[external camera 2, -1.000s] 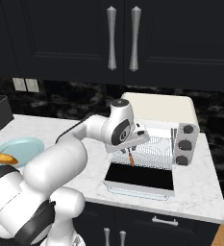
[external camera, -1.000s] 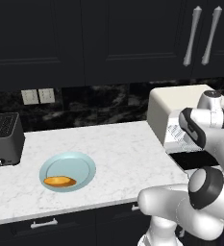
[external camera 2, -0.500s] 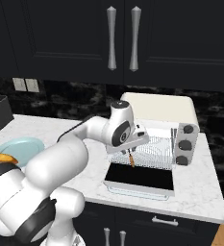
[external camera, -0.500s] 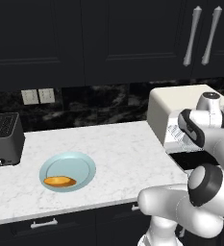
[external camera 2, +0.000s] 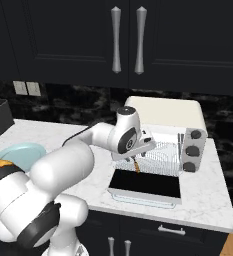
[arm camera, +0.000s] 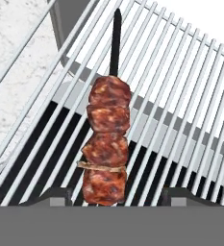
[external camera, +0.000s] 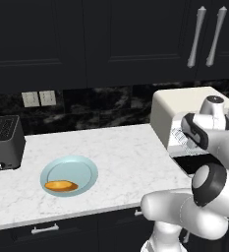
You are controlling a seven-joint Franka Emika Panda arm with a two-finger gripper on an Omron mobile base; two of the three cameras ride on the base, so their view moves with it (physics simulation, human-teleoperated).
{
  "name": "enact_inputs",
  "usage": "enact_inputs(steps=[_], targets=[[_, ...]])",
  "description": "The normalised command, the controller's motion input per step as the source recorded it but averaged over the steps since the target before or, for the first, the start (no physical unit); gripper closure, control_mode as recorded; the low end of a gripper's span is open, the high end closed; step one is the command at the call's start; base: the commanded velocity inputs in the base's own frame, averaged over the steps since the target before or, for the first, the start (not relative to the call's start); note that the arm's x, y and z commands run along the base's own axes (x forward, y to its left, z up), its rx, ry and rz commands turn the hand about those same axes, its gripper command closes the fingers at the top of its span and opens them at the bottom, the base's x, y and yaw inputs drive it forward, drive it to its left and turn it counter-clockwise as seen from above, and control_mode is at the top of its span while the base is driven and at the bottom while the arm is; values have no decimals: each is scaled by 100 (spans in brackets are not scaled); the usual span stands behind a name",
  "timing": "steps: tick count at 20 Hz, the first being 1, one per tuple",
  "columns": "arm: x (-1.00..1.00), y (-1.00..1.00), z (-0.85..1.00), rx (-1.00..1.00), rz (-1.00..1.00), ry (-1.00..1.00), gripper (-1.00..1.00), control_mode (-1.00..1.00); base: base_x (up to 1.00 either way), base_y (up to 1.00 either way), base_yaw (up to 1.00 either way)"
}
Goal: Pick up the kebab skewer and baguette bread, and place them inside the toaster oven. Close the toaster oven door and start by setting the timer.
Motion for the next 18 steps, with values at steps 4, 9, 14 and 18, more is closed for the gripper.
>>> enact_inputs(steps=[4,9,14,18], targets=[[11,0,-4,0,4,0,-100,-100,0,0,0],[-17,12,11,0,1,0,-100,-100,0,0,0],[-77,81,28,0,0,0,-100,-100,0,0,0],[-92,97,35,0,-1,-1,-100,-100,0,0,0]])
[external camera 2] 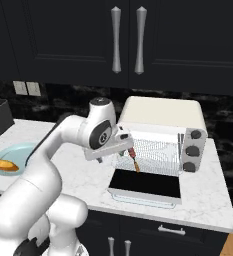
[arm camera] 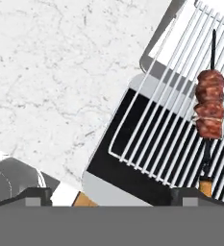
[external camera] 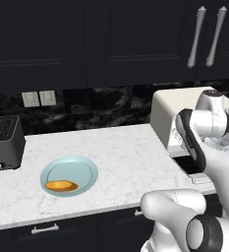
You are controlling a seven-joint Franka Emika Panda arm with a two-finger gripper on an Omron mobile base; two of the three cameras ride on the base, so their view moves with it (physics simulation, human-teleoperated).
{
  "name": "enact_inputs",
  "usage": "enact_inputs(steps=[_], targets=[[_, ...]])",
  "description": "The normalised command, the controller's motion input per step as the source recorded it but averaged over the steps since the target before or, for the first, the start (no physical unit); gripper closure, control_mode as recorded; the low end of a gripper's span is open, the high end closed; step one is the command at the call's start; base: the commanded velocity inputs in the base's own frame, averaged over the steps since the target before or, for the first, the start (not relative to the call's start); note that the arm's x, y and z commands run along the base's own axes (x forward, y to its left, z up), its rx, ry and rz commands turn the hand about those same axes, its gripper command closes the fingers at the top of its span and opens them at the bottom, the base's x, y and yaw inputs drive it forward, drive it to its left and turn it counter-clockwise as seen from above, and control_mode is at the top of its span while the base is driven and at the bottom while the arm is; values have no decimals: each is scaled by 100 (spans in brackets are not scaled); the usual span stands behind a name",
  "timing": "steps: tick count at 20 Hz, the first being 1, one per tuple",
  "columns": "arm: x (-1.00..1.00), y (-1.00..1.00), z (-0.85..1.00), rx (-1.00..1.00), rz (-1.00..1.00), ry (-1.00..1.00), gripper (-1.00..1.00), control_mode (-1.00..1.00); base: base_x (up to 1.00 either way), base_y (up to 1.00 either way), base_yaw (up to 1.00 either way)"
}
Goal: Pick up the kebab skewer and baguette bread, and place them inside the toaster oven. Close the toaster oven door and start by setting the timer.
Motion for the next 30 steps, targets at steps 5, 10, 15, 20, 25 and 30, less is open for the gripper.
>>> enact_inputs(steps=[5,10,15,20,25,30], targets=[[-89,100,33,0,-6,-14,-100,-100,0,0,0],[-61,100,26,0,-2,-12,-100,-100,0,0,0],[-3,100,28,0,3,-1,-100,-100,0,0,0],[0,100,45,0,7,3,-100,-100,0,0,0],[2,100,-2,1,6,2,-100,-100,0,0,0],[14,100,-55,6,18,3,-100,-100,0,0,0]])
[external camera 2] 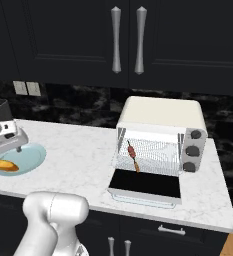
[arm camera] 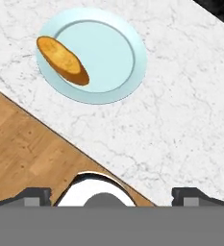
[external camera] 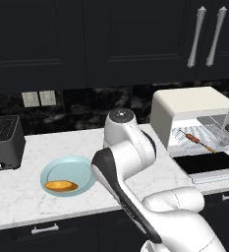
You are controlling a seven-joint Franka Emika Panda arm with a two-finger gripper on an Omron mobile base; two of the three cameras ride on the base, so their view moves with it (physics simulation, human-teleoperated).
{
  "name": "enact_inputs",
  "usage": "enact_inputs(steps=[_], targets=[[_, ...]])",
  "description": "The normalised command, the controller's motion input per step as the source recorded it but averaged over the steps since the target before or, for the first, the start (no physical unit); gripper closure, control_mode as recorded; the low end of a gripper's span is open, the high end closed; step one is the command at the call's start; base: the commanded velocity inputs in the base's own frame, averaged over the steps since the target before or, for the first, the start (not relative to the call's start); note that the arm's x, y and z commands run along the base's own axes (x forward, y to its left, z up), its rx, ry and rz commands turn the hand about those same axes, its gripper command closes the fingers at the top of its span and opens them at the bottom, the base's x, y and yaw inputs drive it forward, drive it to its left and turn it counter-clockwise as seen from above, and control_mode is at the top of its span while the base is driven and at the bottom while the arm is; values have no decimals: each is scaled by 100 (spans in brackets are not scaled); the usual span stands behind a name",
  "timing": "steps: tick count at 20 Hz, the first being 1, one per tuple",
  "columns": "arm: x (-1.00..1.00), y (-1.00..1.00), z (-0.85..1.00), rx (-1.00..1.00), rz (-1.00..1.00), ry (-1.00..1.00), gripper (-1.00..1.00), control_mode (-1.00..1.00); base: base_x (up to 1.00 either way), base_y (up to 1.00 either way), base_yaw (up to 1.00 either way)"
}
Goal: Pick up the kebab skewer and baguette bread, and place them inside the toaster oven. Close the toaster oven door and start by setting the timer.
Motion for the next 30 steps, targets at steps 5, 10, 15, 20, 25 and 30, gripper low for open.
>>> enact_inputs(steps=[5,10,15,20,25,30], targets=[[51,100,-54,3,21,7,-100,-100,0,0,0],[60,54,-23,0,25,10,-100,-100,0,0,0],[22,37,-21,-3,26,12,-100,-100,0,0,0],[33,44,-44,-11,14,9,-100,-100,0,0,0],[31,27,-40,-13,12,0,-100,-100,0,0,0],[46,24,-29,-9,9,5,-100,-100,0,0,0]])
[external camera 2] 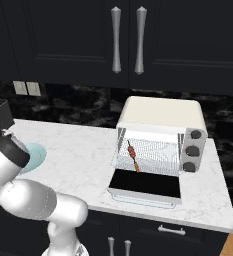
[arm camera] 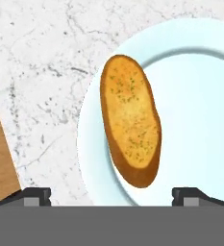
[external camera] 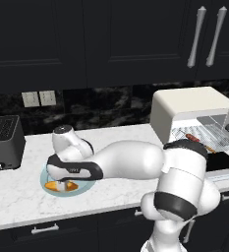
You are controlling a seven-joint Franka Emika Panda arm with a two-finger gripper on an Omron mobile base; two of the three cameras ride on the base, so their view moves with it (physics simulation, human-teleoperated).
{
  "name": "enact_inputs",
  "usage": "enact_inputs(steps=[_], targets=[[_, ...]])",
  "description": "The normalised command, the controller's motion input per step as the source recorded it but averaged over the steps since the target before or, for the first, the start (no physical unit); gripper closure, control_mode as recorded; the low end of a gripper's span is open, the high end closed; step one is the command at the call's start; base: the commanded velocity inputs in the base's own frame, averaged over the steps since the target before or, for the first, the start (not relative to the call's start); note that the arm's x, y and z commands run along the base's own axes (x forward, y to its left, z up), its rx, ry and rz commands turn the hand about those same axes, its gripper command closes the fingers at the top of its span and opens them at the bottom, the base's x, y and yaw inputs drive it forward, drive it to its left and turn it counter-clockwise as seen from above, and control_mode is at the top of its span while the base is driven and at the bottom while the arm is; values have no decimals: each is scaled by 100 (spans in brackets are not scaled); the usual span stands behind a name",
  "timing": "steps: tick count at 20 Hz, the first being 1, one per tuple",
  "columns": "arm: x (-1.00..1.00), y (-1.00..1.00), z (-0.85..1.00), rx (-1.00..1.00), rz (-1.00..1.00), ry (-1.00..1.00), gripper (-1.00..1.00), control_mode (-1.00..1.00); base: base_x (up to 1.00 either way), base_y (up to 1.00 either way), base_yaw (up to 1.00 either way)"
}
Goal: Pick up the kebab skewer and baguette bread, and place them inside the toaster oven. Close the toaster oven door and start by setting the timer.
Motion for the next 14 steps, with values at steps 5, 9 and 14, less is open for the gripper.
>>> enact_inputs(steps=[5,9,14], targets=[[31,17,-16,-4,8,12,-100,-100,0,0,0],[11,17,-21,-4,7,7,-100,-100,0,0,0],[1,8,-32,-6,5,1,-100,-100,0,0,0]])
